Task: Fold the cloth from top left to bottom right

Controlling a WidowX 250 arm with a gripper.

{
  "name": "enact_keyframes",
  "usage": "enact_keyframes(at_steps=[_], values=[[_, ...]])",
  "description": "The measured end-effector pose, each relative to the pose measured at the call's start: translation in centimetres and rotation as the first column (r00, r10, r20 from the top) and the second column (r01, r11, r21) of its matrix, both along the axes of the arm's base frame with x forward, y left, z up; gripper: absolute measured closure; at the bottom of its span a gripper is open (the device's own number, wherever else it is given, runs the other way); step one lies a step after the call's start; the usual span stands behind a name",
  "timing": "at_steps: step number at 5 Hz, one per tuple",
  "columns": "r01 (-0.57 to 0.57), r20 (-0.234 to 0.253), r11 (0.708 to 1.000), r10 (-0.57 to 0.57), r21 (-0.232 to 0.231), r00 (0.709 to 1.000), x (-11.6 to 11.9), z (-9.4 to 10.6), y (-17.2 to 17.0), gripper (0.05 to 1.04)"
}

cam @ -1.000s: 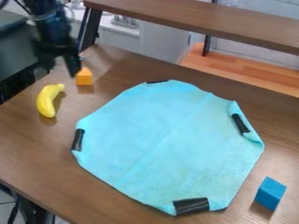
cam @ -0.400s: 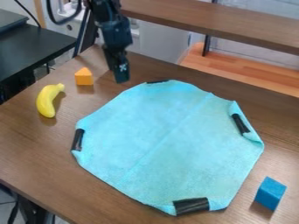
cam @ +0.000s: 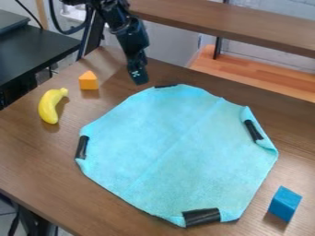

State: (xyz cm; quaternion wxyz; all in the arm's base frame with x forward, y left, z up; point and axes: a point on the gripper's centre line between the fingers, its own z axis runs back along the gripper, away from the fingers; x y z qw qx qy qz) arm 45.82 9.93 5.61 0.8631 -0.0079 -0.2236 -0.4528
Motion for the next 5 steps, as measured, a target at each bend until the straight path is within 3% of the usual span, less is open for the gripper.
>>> enact_keyframes(at_steps=[1,4,5], values=[[0.009,-0.002,1.000,-0.009,-0.004,1.000,0.8,-1.6,-0.9,0.082],[-0.083,-0.019,0.996,0.083,-0.023,0.996,3.7,-4.0,-2.2,0.082],[-0.099,-0.031,0.994,0.097,-0.039,0.995,4.1,-4.9,-2.7,0.139]])
